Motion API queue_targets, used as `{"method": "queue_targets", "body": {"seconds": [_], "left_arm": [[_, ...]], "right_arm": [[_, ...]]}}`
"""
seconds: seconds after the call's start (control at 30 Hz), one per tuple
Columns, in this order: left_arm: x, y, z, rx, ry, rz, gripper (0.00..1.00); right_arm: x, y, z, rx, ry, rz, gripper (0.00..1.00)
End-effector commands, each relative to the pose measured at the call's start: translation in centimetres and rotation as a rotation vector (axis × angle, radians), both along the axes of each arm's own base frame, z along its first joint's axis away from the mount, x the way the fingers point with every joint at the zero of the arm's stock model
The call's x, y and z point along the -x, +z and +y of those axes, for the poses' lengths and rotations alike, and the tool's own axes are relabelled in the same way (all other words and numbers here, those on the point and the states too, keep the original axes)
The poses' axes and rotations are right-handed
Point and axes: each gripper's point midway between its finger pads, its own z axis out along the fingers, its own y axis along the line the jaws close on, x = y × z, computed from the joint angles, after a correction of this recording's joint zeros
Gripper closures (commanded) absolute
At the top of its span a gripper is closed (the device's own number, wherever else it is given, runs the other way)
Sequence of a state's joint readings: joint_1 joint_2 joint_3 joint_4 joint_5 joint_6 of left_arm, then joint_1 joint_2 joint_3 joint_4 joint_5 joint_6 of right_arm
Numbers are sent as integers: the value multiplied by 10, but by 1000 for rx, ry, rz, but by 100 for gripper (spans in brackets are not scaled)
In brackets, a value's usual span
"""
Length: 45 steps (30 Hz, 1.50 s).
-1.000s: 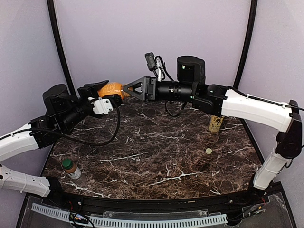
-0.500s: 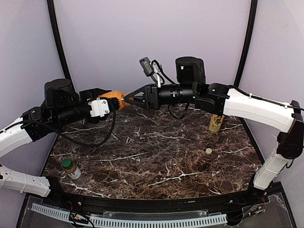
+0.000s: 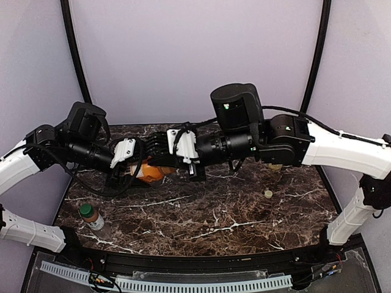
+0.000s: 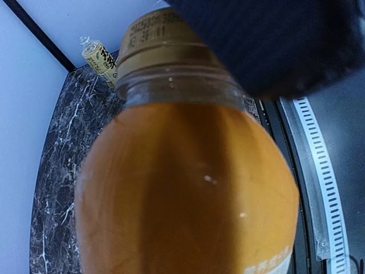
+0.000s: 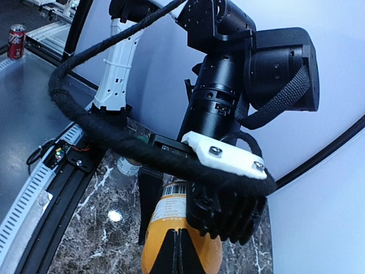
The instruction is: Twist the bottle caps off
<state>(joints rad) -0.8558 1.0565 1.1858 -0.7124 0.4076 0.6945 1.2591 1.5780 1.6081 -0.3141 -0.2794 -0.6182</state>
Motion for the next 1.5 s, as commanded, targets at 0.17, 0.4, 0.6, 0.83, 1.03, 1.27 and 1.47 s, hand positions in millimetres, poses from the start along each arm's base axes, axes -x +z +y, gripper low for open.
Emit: {"method": "queue_targets", "body": {"seconds": [0.17, 0.4, 0.6, 0.83, 1.03, 1.27, 1.47], "left_arm": [[13, 36, -12, 144, -44, 9, 92], [-19, 41, -10, 166, 83, -134, 87], [-84, 64, 10, 141, 336, -533, 84], [-115, 96, 29, 119, 484, -951, 82], [-116, 95, 32, 72, 476, -1066, 81], [-114, 89, 30, 59, 456, -1070, 81], [-111, 85, 26, 53, 428, -1068, 81]], "right_arm": [[-41, -5, -15, 37, -218, -259, 100], [-71, 46, -43, -165, -435, 76, 39], [-115, 49, -56, -279, -531, 850, 20], [-113, 36, -28, -216, -455, 1136, 12], [-118, 30, -16, -215, -442, 1154, 18], [-114, 34, -14, -227, -402, 1161, 60], [-109, 36, -12, -212, -354, 1124, 82]]}}
